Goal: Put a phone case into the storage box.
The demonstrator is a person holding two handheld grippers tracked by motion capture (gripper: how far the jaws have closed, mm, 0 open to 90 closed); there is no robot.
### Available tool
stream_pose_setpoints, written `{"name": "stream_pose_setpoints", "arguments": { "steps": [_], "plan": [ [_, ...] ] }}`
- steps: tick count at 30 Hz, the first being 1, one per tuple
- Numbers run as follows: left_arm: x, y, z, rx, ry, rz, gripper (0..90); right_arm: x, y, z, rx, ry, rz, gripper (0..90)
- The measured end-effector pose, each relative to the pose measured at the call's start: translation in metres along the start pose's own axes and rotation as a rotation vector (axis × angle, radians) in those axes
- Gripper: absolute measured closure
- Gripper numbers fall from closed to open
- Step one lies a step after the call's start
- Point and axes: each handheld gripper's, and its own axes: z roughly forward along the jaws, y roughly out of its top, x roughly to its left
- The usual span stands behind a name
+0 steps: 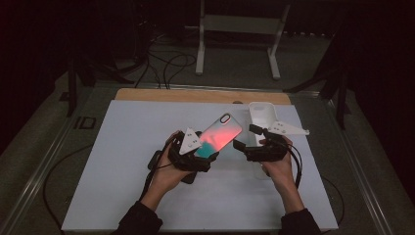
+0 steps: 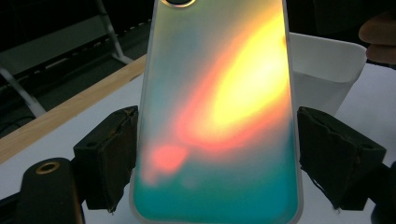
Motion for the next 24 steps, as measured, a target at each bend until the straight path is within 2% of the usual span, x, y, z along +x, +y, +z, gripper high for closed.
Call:
{"name": "stream_pose_setpoints", "arguments": {
  "steps": [8, 11, 14, 18, 24],
  "plan": [
    [-0.008, 0.0, 0.001, -0.017, -0.027, 0.01, 17.1, 0.007, 0.003, 0.009, 0.019, 0.037, 0.016, 8.3],
    [-0.011, 0.0, 0.002, -0.022, -0.031, 0.014, 17.1, 0.01, 0.004, 0.012, 0.027, 0.065, 0.029, 13.4],
    [-0.012, 0.0, 0.003, -0.024, -0.032, 0.016, 17.1, 0.013, 0.005, 0.014, 0.037, 0.072, 0.031, 17.2],
    [-0.015, 0.001, 0.004, -0.025, -0.038, 0.016, 17.1, 0.019, 0.004, 0.019, 0.083, 0.054, 0.038, 34.6],
    [-0.015, 0.0, 0.006, -0.031, -0.041, 0.005, 17.1, 0.022, 0.005, 0.022, 0.105, 0.074, 0.094, 46.6]
  ]
}}
